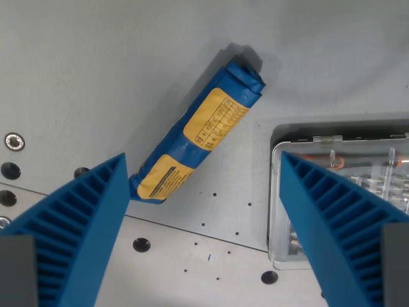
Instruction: Move above the blue bag
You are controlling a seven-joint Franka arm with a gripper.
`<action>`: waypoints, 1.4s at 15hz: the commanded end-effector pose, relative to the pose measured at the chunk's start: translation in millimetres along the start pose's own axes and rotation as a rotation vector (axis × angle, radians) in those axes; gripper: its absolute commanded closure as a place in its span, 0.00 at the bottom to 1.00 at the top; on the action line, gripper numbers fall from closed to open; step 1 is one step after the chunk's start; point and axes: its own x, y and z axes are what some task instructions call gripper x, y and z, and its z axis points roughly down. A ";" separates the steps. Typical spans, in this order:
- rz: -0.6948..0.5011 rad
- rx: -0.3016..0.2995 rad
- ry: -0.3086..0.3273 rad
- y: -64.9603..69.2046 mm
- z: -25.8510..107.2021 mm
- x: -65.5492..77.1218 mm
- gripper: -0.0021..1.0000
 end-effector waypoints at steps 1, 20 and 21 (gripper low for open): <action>0.000 -0.001 0.002 0.0 -0.8 0.1 0.00; 0.236 -0.006 0.053 -2.7 19.1 -5.9 0.00; 0.258 -0.005 0.057 -3.1 21.9 -6.7 0.00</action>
